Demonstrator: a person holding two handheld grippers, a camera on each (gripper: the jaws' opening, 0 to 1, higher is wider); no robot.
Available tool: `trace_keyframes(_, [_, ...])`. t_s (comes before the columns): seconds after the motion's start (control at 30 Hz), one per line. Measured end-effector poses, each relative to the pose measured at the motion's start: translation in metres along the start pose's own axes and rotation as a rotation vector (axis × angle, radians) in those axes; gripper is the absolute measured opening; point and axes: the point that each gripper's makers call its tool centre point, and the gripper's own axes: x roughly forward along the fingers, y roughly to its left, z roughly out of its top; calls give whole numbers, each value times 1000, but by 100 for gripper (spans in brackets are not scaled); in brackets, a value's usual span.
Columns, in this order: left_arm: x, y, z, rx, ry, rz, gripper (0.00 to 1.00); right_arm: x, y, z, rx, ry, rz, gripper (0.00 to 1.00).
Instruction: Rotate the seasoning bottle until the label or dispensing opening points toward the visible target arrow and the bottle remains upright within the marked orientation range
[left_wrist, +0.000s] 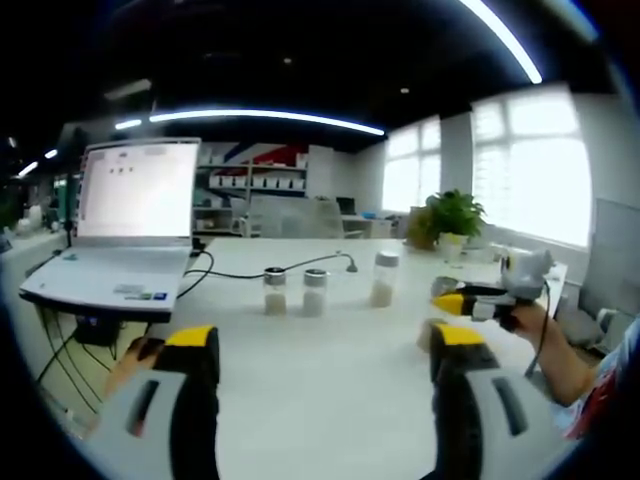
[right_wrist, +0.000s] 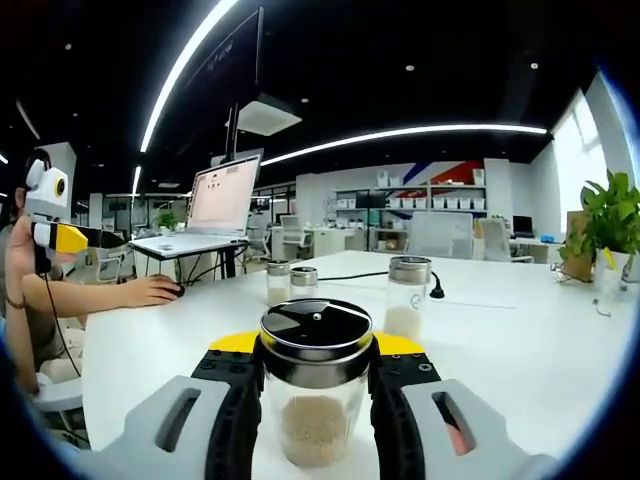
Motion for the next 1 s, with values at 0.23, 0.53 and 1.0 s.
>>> trace_keyframes(0.23, [0, 0, 1, 0, -4, 1, 92, 0, 0, 0, 4, -2, -1, 40])
trace_keyframes(0.53, [0, 2, 1, -2, -3, 2, 92, -1, -3, -2, -10, 3, 38, 46])
trace_keyframes(1.0, [-1, 1, 1, -3, -3, 3, 92, -12, -4, 5, 15, -14, 196, 73])
